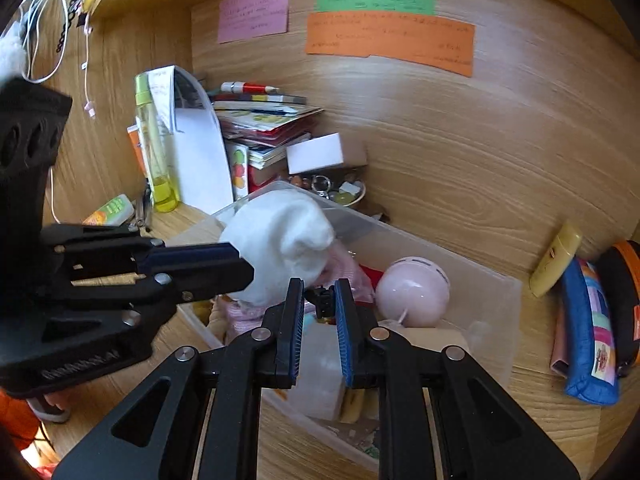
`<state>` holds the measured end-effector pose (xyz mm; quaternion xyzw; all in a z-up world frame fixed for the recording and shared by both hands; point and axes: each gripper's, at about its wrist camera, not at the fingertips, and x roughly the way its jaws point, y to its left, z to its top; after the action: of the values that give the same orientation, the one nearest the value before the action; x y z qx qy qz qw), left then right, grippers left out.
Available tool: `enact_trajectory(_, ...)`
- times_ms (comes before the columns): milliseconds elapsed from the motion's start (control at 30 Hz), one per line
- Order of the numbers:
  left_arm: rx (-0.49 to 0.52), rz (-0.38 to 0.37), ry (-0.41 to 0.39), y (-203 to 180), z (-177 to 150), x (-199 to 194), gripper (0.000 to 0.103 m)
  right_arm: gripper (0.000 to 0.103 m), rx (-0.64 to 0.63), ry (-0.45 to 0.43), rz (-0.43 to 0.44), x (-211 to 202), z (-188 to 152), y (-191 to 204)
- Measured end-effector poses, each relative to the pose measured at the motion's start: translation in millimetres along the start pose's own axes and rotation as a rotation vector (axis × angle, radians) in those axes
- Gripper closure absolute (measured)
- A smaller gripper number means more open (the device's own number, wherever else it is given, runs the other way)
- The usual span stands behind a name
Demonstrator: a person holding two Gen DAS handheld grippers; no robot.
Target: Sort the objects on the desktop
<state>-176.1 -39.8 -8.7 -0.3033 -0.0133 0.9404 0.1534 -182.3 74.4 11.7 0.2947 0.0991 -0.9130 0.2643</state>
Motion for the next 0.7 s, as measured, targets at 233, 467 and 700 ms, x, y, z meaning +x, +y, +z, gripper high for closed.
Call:
enact_trajectory(233, 0.028, 0.063, -0.075, -3, -2, -14, 0.048, 0.085, 0.016, 0.011, -0.014, 1, 1, -6)
enact_trajectory(467, 0.008, 0.105, -0.103, 2, 0, -24, 0.035, 0.062, 0.017, -0.006, -0.048, -9, 5, -7)
enact_trajectory(700, 0.011, 0.168, -0.159, -1, -4, -46, 0.005, 0.03, -0.013, -0.064, -0.183, -36, 4, 3)
